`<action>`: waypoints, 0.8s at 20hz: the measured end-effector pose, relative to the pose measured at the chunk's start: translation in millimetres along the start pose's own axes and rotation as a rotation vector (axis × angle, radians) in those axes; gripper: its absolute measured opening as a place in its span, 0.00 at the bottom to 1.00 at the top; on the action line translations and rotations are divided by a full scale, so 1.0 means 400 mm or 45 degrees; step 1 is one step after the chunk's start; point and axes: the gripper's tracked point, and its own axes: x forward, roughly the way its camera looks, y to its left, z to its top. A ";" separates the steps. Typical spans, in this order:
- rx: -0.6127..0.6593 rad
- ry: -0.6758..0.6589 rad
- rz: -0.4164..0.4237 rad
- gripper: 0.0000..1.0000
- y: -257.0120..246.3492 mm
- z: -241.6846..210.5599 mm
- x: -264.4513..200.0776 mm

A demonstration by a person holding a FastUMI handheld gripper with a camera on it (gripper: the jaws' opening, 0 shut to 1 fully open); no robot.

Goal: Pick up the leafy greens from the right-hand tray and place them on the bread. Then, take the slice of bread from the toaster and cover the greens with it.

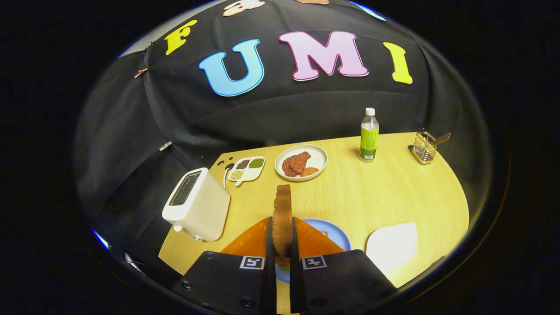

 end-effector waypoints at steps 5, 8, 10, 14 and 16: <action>0.055 0.058 0.030 0.17 0.002 -0.107 0.069; 0.111 0.067 0.049 0.16 0.007 -0.147 0.107; 0.118 0.098 0.012 0.16 -0.022 -0.178 0.129; 0.129 0.115 -0.106 0.18 -0.114 -0.196 0.144; 0.085 0.135 -0.167 0.33 -0.161 -0.208 0.147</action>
